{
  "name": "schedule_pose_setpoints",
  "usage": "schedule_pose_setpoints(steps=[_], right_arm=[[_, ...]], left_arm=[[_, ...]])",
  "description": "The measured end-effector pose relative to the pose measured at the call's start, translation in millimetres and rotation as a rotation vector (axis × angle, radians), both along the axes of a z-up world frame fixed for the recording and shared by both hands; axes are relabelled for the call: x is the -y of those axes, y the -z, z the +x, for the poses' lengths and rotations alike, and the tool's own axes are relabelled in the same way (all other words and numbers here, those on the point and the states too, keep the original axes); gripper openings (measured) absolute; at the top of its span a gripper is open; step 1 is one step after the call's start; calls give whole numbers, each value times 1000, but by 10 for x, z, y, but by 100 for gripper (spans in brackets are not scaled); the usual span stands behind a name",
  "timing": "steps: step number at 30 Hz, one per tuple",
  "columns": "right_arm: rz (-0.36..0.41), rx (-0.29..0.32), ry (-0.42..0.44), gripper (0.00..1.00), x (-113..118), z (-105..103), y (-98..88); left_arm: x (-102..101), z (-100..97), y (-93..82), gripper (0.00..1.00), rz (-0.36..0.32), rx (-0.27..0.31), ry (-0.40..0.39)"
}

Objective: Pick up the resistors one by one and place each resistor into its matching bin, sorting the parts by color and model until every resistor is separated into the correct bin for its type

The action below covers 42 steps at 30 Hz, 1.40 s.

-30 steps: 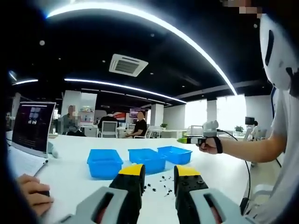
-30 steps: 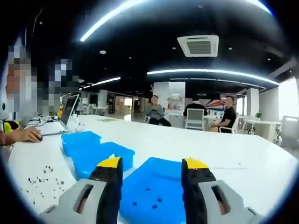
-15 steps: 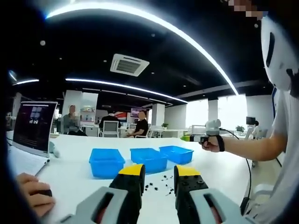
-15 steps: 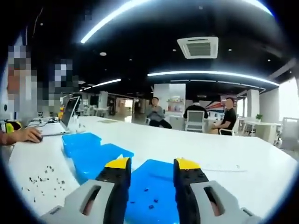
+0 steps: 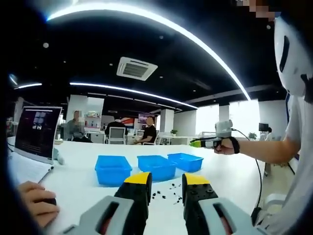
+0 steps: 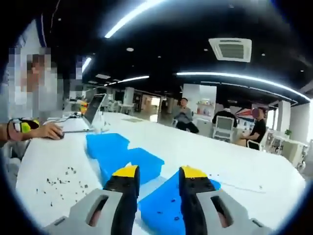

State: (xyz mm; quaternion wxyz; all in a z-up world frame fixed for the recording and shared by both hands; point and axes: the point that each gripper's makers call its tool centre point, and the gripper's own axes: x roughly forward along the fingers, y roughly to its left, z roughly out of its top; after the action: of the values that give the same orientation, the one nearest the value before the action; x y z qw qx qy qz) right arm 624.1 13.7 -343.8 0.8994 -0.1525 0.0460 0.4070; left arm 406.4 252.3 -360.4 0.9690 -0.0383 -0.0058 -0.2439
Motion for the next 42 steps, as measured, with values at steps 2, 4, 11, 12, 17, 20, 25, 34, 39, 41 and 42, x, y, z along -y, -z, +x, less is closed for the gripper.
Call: schedule_pose_setpoints(steps=[2,4,11,12,17,20,25,34,39,41,42], right_arm=[[-61,-5,-86,32,-194,-150,10],[-96,-7,-165,32,-382,-291,-7],[-211,-9,-356,31,-887,-551,25],[-243,-9,-383,31,-948,-577,67],[-531,58,-575,30,-1186,-754,419],[-740,144,-682,28,-1253,-808,661],[-1073,324,-883,24,-1266,-824,965],[-1323,384,-1077,20,-1314,-734,1220],[-1385,350,-1135,20,-1262,-742,1324],[-1396,323,-1157,19,-1244,-754,1355],[-1406,314,-1170,18,-1228,-759,1375]], left_arm=[[1,0,13,27,0,-2,1],[10,4,23,27,0,-5,5],[19,7,11,27,1,1,11],[14,6,12,27,0,1,10],[-18,0,14,27,-3,0,2],[-38,8,19,27,-3,-2,-1],[-57,24,31,27,-7,-4,-5],[-92,40,59,27,-18,-10,-16],[-169,46,77,27,-24,-14,-33],[-197,50,84,27,-26,-15,-37],[-206,53,87,27,-26,-15,-39]])
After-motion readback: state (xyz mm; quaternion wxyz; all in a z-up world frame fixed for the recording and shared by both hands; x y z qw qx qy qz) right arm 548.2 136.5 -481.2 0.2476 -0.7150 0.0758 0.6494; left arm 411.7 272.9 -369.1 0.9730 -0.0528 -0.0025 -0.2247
